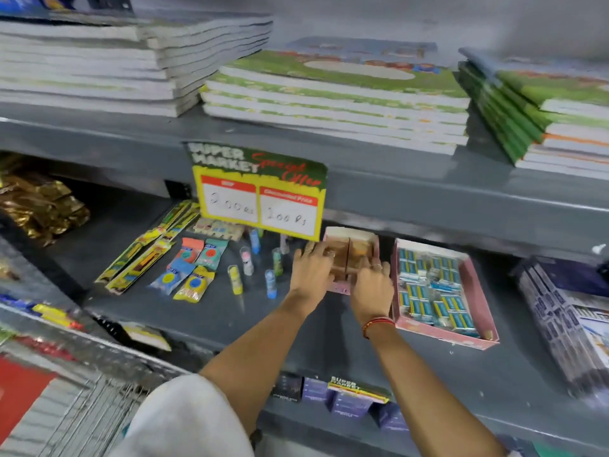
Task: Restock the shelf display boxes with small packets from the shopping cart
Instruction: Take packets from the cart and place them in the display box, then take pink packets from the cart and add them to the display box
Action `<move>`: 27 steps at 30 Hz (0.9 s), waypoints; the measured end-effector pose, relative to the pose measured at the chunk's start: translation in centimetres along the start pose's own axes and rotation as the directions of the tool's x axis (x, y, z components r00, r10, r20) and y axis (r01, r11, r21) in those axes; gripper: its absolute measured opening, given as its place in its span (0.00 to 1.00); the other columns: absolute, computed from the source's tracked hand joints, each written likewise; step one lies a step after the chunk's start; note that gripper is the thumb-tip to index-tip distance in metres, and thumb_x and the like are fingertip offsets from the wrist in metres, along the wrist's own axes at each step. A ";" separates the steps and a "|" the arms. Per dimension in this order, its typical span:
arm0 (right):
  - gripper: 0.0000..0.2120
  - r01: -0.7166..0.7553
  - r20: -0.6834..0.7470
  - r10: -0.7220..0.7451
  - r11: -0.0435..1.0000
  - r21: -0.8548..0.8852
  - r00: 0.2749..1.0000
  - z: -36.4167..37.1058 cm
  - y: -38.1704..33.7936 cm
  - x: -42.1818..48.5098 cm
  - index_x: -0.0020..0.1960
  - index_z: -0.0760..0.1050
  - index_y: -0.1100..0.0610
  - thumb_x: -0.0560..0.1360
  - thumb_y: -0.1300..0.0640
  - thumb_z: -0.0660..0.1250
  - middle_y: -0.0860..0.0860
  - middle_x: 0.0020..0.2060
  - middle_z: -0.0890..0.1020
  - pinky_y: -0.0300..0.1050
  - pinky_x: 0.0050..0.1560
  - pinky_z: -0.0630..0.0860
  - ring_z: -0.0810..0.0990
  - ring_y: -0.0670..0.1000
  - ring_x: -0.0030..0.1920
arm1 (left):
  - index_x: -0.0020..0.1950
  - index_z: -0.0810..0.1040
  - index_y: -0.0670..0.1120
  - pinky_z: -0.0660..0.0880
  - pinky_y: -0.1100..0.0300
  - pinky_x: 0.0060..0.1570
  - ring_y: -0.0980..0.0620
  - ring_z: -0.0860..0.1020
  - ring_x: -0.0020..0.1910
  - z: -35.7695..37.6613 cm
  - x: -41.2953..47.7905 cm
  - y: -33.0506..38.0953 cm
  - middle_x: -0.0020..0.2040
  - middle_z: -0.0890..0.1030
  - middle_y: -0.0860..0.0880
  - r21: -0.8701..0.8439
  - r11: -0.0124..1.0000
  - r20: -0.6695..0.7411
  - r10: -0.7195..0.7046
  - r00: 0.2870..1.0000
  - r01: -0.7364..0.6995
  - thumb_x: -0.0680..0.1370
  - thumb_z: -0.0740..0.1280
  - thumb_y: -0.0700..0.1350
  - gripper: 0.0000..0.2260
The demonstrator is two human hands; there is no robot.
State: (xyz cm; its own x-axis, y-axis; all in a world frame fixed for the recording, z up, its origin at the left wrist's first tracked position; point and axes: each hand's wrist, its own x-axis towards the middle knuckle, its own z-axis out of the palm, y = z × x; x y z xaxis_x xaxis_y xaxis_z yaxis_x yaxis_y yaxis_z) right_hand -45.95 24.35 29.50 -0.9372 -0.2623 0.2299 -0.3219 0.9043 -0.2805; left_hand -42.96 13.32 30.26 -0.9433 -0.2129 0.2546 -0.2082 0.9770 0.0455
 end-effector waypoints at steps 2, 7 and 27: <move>0.21 0.061 -0.118 -0.047 0.991 0.122 0.992 0.0 -1.6 -1.4 0.62 0.73 0.64 0.69 0.68 0.66 0.63 0.60 0.78 0.57 0.50 0.79 0.74 0.66 0.57 | 0.53 0.81 0.48 0.75 0.53 0.48 0.47 0.78 0.53 -0.7 -1.9 -1.3 0.54 0.80 0.50 -0.104 0.994 -0.165 -0.047 0.985 0.030 0.67 0.72 0.44 0.15; 0.20 0.298 -0.263 -0.218 0.900 0.317 0.940 0.5 -9.5 -6.2 0.54 0.76 0.63 0.70 0.54 0.55 0.62 0.50 0.80 0.54 0.55 0.74 0.77 0.65 0.52 | 0.56 0.80 0.45 0.75 0.52 0.50 0.43 0.79 0.51 -2.5 -8.8 -7.7 0.53 0.81 0.45 -0.356 0.928 -0.435 -0.265 0.861 0.105 0.72 0.66 0.44 0.13; 0.07 0.092 0.816 -0.266 0.962 0.256 0.514 22.6 -22.7 -24.4 0.48 0.80 0.62 0.73 0.60 0.68 0.60 0.48 0.83 0.52 0.50 0.81 0.82 0.60 0.50 | 0.64 0.73 0.40 0.73 0.49 0.59 0.40 0.76 0.59 14.0 -37.3 -23.7 0.63 0.75 0.39 -0.309 -0.102 0.459 -0.887 0.054 0.946 0.74 0.68 0.48 0.21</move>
State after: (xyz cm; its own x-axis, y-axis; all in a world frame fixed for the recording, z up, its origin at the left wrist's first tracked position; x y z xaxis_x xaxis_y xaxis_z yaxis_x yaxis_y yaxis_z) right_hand -18.82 2.59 9.24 -0.5058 -0.6499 -0.5673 -0.4300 0.7600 -0.4873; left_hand -6.50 -2.09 6.15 0.0149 -0.8828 -0.4696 -0.7911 -0.2976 0.5344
